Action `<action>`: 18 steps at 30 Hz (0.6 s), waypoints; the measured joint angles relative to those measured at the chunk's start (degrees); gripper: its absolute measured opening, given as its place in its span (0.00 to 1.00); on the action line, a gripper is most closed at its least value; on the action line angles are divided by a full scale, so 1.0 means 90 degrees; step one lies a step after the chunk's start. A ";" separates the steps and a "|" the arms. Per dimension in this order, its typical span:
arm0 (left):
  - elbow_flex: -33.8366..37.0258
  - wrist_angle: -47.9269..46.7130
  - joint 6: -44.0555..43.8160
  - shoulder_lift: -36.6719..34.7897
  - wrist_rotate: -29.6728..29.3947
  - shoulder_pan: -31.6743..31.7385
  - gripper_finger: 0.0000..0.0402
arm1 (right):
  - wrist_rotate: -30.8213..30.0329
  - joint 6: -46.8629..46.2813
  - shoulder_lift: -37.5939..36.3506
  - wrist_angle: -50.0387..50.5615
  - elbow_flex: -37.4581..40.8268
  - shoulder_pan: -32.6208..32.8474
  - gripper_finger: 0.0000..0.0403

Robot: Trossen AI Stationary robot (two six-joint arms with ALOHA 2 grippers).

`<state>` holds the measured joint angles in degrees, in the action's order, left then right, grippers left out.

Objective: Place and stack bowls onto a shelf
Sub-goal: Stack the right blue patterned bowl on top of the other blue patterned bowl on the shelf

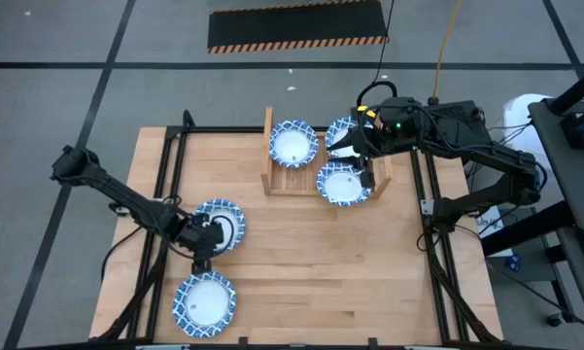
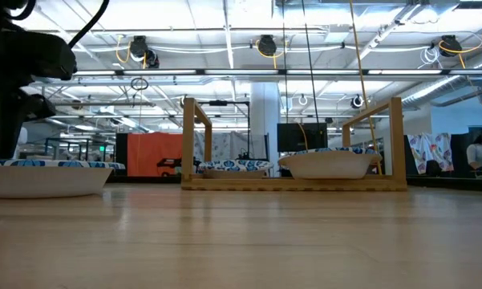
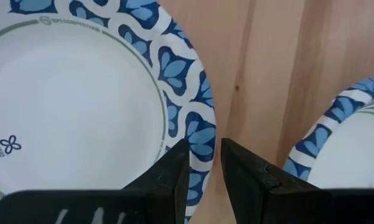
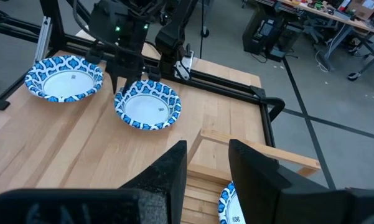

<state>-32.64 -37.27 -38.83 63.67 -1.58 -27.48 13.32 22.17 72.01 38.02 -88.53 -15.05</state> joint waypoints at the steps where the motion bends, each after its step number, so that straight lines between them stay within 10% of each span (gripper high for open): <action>1: 0.0000 0.0002 -0.0002 0.0049 0.0000 0.0004 0.24 | -0.0001 0.0000 0.0000 0.0000 0.0000 0.0000 0.28; 18: 0.0001 0.0563 -0.0405 0.0613 0.0653 0.0009 0.24 | 0.0000 0.0000 0.0000 0.0000 0.0000 0.0000 0.28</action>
<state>-32.63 -32.21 -42.48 69.19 4.29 -27.40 13.32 22.17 72.01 38.02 -88.53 -15.05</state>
